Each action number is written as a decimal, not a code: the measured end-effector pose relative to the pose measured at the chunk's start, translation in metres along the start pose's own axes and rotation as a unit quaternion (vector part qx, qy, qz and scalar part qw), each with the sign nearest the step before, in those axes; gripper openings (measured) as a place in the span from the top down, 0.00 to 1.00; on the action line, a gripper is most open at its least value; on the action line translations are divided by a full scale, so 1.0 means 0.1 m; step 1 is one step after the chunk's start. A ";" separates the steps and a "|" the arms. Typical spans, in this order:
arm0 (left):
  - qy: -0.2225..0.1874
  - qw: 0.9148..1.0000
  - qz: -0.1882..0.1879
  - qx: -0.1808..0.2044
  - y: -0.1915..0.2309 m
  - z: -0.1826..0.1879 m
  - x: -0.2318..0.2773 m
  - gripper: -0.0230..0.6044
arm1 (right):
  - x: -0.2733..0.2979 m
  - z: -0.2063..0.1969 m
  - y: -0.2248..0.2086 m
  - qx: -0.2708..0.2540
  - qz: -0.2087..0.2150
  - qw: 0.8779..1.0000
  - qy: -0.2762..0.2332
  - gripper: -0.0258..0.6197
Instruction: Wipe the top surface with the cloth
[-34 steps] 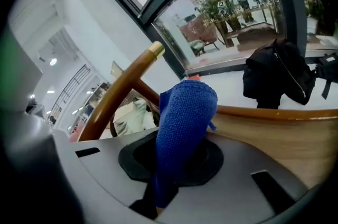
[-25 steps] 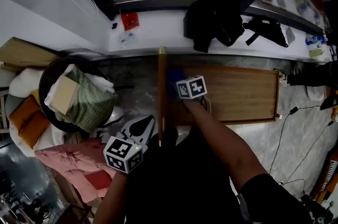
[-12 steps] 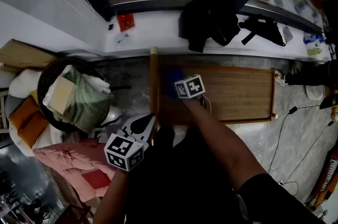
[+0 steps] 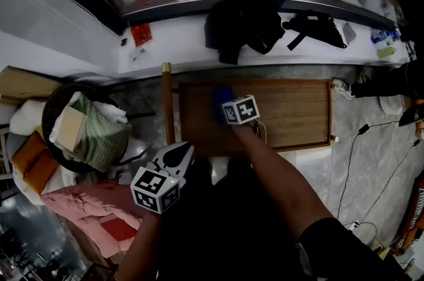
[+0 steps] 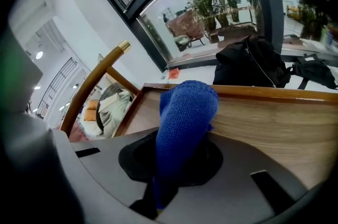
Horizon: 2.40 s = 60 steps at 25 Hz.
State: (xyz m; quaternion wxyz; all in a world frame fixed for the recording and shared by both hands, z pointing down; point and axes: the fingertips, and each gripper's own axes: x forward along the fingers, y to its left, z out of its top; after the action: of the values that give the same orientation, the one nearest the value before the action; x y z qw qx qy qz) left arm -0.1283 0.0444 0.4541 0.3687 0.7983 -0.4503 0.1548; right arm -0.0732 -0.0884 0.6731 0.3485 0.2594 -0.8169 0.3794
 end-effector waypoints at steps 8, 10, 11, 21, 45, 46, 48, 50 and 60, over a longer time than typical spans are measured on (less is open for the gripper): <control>0.018 0.999 -0.026 0.023 -0.37 0.06 0.34 0.95 | -0.43 -0.14 -0.57 0.024 -0.029 0.999 -0.019 0.87; 0.023 0.999 -0.036 0.028 -0.47 0.07 0.44 0.95 | -0.54 -0.18 -0.71 0.033 -0.036 0.998 -0.026 0.87; 0.025 0.998 -0.041 0.029 -0.52 0.08 0.49 0.95 | -0.59 -0.20 -0.78 0.036 -0.039 0.998 -0.029 0.87; 0.044 0.995 -0.078 0.048 -1.05 0.13 1.02 0.95 | -1.18 -0.35 -1.53 0.062 -0.073 0.994 -0.049 0.87; 0.055 0.993 -0.090 0.056 -1.41 0.13 1.44 0.95 | -2.61 -0.77 -3.36 0.135 -0.221 0.964 -0.062 0.87; 0.055 0.993 -0.090 0.056 -1.41 0.13 1.43 0.95 | -2.63 -0.78 -3.38 0.141 -0.225 0.962 -0.064 0.87; 0.052 0.993 -0.088 0.055 -1.41 0.14 1.40 0.95 | -2.67 -0.80 -3.41 0.150 -0.238 0.958 -0.065 0.87; 0.048 0.994 -0.086 0.055 -1.39 0.16 1.36 0.95 | -2.74 -0.83 -3.47 0.163 -0.263 0.949 -0.065 0.87; 0.020 0.999 -0.037 0.024 -0.76 0.10 0.75 0.95 | -2.60 -0.64 -2.80 0.244 -0.143 0.941 -0.184 0.87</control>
State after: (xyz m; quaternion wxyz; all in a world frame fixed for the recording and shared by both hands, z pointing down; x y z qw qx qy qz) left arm -0.0246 0.0159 0.4566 0.3634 0.8198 -0.4096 0.1677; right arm 0.3054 -0.1574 0.6276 0.1683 0.5157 -0.7037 0.4588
